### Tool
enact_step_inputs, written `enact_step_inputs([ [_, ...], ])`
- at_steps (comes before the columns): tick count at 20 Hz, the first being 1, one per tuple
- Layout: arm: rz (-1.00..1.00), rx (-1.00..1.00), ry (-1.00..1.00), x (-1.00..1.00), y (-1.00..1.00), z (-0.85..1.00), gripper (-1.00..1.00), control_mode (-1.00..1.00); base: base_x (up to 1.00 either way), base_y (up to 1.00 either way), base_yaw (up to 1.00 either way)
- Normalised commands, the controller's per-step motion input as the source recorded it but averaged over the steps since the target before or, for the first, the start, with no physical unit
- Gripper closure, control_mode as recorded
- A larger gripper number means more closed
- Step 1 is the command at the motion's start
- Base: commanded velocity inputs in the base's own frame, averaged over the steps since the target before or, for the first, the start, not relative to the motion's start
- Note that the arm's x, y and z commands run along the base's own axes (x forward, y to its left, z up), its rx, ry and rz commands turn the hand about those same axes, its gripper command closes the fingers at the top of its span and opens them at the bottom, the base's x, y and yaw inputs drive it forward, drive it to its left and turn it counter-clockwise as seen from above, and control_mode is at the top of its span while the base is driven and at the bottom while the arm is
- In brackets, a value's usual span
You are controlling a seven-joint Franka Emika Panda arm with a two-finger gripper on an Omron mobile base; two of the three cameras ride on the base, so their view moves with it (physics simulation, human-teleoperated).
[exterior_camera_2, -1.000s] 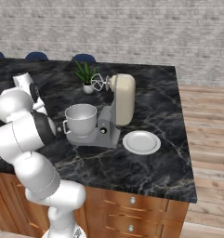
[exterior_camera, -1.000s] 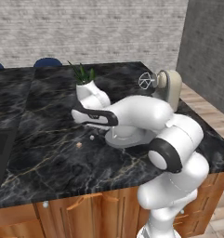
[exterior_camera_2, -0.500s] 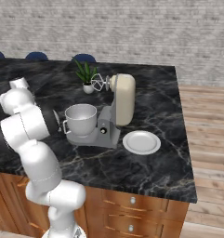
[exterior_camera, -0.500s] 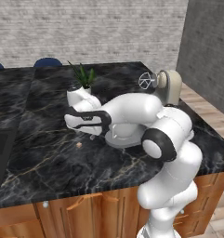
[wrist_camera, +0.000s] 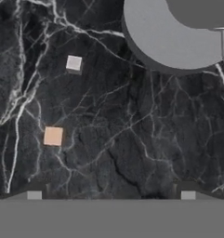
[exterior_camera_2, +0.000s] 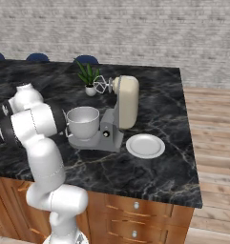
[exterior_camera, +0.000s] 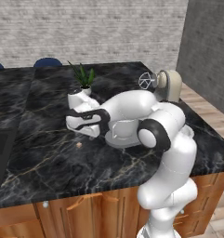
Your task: Add butter and sugar cubes to the stand mixer bowl and then turn on the stand mixer to begin making frosting.
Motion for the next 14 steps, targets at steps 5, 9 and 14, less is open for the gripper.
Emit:
enact_step_inputs([
  [5,0.00,0.00,0.00,0.23,0.20,-0.36,-1.00,-1.00,0.00,0.00,0.00],
  [9,0.00,0.00,0.00,0.18,0.05,-0.32,-1.00,-1.00,0.00,0.00,0.00],
  [14,0.00,0.00,0.00,0.18,0.00,-0.23,-1.00,-1.00,0.00,0.00,0.00],
])
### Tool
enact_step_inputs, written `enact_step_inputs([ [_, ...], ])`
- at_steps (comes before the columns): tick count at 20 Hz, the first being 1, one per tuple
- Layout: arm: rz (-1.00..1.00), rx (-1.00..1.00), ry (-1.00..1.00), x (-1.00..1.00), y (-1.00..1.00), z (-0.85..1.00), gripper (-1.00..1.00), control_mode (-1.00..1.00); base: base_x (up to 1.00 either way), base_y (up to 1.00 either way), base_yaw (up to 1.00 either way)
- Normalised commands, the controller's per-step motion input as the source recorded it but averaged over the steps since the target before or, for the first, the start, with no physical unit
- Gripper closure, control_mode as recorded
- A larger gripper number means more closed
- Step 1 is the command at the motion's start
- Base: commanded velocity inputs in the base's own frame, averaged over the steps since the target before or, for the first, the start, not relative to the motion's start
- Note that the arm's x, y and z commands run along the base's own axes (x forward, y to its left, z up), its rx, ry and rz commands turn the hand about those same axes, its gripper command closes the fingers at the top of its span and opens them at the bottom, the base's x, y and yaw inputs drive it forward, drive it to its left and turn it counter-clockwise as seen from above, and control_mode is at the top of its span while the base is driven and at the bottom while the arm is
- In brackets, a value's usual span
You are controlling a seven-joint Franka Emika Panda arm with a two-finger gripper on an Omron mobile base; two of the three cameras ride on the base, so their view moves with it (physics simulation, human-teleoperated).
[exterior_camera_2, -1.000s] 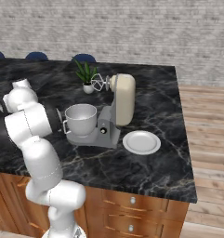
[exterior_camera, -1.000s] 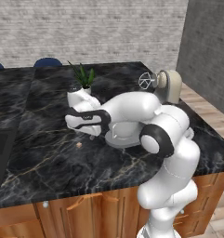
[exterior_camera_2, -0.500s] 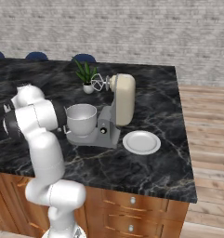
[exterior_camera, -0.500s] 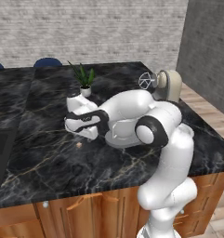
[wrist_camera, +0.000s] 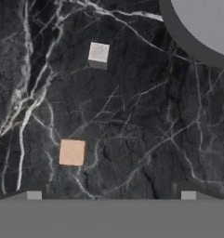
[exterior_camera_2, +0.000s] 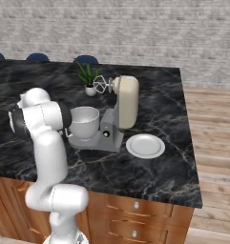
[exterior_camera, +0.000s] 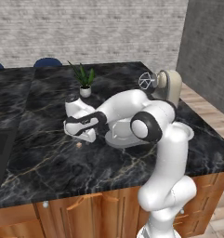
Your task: Add butter and sugar cubes to the stand mixer bowl and then turn on the stand mixer to begin making frosting.
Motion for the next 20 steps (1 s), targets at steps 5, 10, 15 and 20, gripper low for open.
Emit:
enact_step_inputs([
  [5,0.00,0.00,0.00,0.27,0.05,-0.21,-1.00,-1.00,0.00,0.00,0.00],
  [10,0.00,0.00,0.00,0.15,0.13,-0.17,-1.00,-1.00,0.00,0.00,0.00],
  [15,0.00,0.00,0.00,0.12,0.09,-0.15,-1.00,-1.00,0.00,0.00,0.00],
  [20,0.00,0.00,0.00,0.17,0.00,-0.13,-1.00,-1.00,0.00,0.00,0.00],
])
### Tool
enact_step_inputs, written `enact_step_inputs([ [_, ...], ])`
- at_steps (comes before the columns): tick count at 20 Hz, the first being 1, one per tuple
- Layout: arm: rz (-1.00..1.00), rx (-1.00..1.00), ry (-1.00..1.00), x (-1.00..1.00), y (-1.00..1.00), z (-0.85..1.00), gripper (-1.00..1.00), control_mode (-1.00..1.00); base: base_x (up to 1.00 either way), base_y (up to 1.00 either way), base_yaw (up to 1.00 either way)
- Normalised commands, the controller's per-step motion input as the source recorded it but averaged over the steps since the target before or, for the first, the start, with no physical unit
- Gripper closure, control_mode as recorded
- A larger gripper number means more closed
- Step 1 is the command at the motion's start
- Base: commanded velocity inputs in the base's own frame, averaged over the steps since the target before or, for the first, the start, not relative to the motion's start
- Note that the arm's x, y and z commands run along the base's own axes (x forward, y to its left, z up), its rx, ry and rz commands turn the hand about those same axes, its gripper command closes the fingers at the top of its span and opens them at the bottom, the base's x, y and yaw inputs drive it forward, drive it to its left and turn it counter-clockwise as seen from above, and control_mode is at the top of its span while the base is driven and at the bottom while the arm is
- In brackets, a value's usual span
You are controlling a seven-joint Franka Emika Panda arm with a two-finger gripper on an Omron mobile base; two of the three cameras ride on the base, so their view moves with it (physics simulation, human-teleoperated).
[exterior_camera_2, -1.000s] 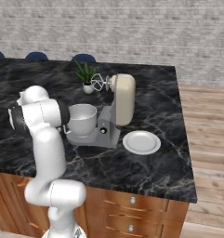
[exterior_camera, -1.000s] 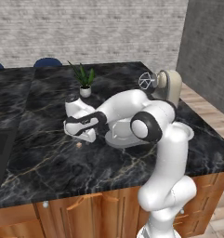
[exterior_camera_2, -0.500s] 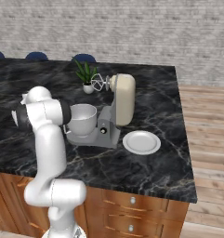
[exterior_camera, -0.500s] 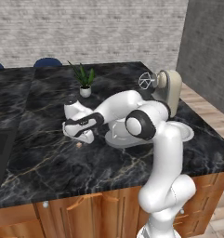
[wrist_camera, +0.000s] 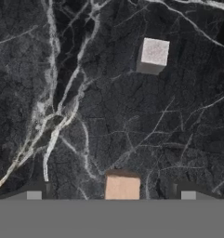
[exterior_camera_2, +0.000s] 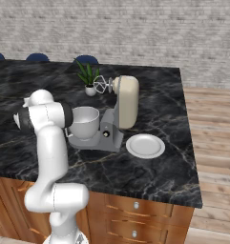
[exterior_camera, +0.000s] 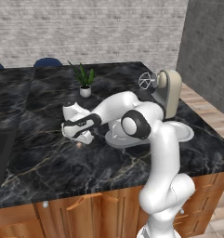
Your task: Add butter and sugar cubes to the stand mixer bowl and then turn on the stand mixer to begin making frosting.
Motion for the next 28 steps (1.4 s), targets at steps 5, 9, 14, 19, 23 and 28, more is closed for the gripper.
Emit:
enact_step_inputs([
  [5,0.00,0.00,0.00,0.01,0.00,-0.11,-1.00,-1.00,0.00,0.00,0.00],
  [9,0.00,0.00,0.00,0.00,0.00,-0.14,-1.00,-1.00,0.00,0.00,0.00],
  [14,0.00,0.00,0.00,0.00,0.00,-0.14,-1.00,-1.00,0.00,0.00,0.00],
  [19,0.00,0.00,0.00,0.00,0.00,-0.15,-1.00,-1.00,0.00,0.00,0.00],
  [23,0.00,0.00,0.00,0.00,0.00,-0.09,1.00,-1.00,0.00,0.00,0.00],
  [28,0.00,0.00,0.00,0.00,0.00,0.00,1.00,-1.00,0.00,0.00,0.00],
])
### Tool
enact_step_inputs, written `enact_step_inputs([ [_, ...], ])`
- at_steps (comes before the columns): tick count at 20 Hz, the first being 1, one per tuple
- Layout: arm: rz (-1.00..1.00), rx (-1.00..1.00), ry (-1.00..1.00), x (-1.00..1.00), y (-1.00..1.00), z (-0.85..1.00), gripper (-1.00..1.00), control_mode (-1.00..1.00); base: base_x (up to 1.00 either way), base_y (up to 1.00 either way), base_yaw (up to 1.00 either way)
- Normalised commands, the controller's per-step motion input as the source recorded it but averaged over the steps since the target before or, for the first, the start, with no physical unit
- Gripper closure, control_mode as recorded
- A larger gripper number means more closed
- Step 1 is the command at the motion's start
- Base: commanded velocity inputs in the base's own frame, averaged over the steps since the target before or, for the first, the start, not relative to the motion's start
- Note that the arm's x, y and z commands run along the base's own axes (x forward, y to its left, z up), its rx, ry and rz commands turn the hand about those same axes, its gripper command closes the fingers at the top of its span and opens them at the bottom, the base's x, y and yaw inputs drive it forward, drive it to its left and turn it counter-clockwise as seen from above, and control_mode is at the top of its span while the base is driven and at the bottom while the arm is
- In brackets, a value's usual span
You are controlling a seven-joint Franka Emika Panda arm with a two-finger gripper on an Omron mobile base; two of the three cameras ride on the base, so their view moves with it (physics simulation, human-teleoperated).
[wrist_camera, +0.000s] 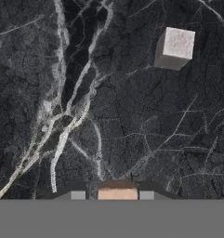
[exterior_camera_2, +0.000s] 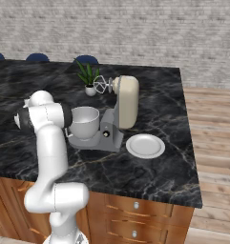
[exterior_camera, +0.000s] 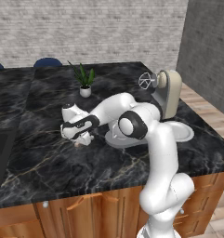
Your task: Add butter and sugar cubes to the stand mixer bowl and then turn on the stand mixer to begin making frosting.
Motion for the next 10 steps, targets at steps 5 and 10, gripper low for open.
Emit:
enact_step_inputs([
  [5,0.00,0.00,0.01,0.00,0.00,0.00,1.00,-1.00,0.00,0.00,0.00],
  [10,0.00,0.00,0.01,0.00,0.00,0.20,1.00,-1.00,0.00,0.00,0.00],
])
